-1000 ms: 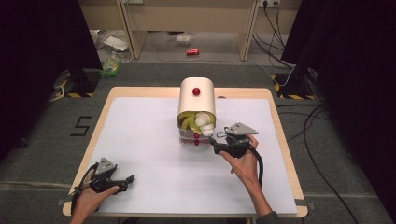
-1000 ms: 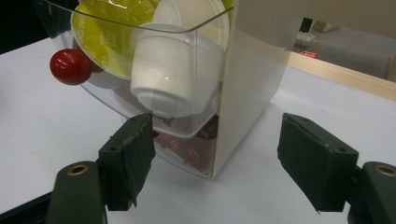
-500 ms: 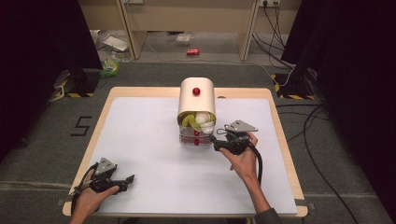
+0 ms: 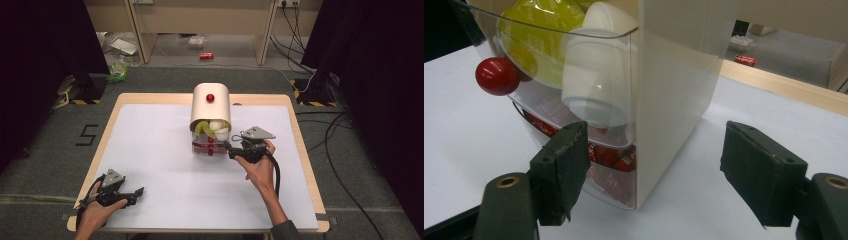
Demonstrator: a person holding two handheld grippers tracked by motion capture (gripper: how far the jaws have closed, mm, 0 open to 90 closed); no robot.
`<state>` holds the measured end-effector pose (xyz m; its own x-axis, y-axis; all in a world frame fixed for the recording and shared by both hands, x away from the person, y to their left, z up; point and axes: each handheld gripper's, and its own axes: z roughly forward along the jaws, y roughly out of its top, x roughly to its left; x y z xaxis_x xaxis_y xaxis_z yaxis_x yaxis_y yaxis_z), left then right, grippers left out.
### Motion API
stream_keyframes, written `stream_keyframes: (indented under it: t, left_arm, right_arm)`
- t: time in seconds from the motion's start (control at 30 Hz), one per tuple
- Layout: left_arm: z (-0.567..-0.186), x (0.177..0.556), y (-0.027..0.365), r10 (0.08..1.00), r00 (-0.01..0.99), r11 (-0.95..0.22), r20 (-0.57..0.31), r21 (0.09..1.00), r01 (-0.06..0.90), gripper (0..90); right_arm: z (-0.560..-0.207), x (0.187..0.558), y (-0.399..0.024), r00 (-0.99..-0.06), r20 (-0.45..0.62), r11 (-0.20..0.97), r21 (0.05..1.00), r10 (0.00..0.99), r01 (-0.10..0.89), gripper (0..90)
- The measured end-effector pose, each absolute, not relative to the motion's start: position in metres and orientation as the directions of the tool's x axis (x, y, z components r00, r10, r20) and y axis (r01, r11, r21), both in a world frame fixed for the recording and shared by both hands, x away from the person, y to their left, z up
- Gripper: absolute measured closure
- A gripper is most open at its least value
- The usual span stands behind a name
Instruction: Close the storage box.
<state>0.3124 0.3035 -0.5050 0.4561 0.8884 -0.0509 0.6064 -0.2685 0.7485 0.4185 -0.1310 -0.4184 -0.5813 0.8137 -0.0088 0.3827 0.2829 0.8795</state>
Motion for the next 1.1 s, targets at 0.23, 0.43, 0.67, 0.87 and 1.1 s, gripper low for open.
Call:
stream_keyframes:
  t: [0.23,0.43,0.67,0.87,1.1]
  left_arm:
    - [-0.505,0.312,0.303,0.888,0.456,-0.269,-0.051,0.748,0.606,14.2]
    - [-0.505,0.312,0.303,0.888,0.456,-0.269,-0.050,0.748,0.606,14.2]
    - [-0.505,0.312,0.303,0.889,0.456,-0.268,-0.051,0.749,0.606,14.2]
    - [-0.505,0.312,0.304,0.888,0.457,-0.269,-0.052,0.748,0.607,14.2]
    - [-0.505,0.313,0.304,0.888,0.457,-0.269,-0.052,0.748,0.607,14.2]
  right_arm:
    - [-0.418,0.421,-0.130,-0.575,-0.006,0.278,0.879,0.818,0.386,28.1]
    - [-0.418,0.421,-0.130,-0.573,0.004,0.272,0.877,0.820,0.395,29.2]
    - [-0.420,0.417,-0.132,-0.577,0.002,0.280,0.873,0.816,0.399,31.2]
    - [-0.419,0.414,-0.137,-0.576,0.015,0.270,0.873,0.817,0.406,30.2]
    - [-0.418,0.411,-0.143,-0.578,0.029,0.262,0.872,0.816,0.413,29.0]
